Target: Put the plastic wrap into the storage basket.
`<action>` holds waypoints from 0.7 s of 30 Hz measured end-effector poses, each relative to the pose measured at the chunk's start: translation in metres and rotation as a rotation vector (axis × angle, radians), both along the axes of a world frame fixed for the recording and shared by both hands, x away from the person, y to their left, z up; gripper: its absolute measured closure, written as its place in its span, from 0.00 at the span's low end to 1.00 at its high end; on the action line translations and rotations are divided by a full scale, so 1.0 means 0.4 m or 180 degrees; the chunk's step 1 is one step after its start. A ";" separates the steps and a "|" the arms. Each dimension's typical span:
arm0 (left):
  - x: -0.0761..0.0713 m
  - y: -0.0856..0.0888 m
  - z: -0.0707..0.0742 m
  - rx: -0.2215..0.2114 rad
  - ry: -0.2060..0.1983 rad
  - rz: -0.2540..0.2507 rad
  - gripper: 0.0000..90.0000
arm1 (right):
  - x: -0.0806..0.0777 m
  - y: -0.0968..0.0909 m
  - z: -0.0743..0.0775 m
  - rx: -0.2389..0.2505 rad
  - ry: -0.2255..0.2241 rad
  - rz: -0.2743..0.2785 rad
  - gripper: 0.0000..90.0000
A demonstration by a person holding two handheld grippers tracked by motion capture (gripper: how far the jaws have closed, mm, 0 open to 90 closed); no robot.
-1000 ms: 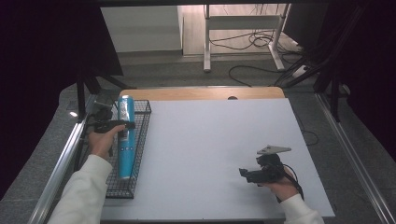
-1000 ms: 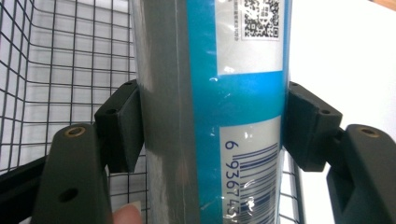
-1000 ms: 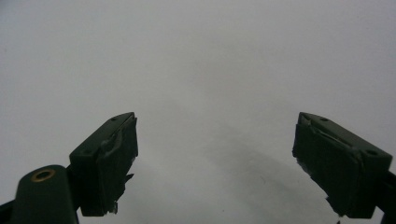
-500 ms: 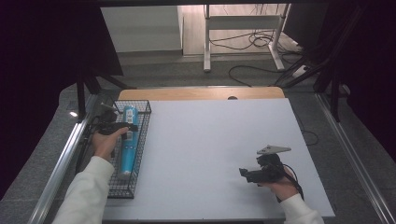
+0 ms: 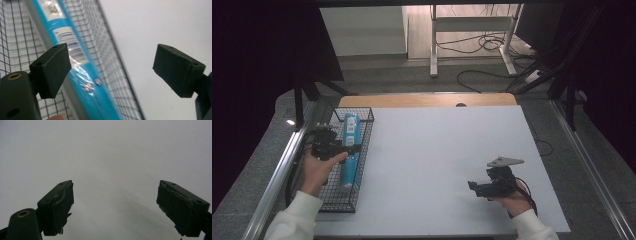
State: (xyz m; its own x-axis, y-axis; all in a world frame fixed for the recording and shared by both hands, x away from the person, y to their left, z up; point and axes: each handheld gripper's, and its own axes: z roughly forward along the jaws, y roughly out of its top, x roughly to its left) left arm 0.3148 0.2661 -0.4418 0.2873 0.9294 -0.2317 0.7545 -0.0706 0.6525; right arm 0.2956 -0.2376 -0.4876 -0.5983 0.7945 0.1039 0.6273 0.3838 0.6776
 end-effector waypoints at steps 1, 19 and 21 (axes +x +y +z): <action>-0.024 -0.013 0.005 0.0037 -0.0117 -0.0044 0.20 | -0.001 0.000 0.001 0.0005 -0.0006 -0.0002 0.16; -0.169 -0.171 -0.032 -0.0098 -0.0221 -0.0971 0.22 | -0.019 -0.006 0.014 0.0132 -0.0158 0.0149 0.16; -0.170 -0.172 -0.035 -0.0134 -0.0208 -0.0974 0.22 | -0.020 -0.007 0.015 0.0138 -0.0201 0.0157 0.16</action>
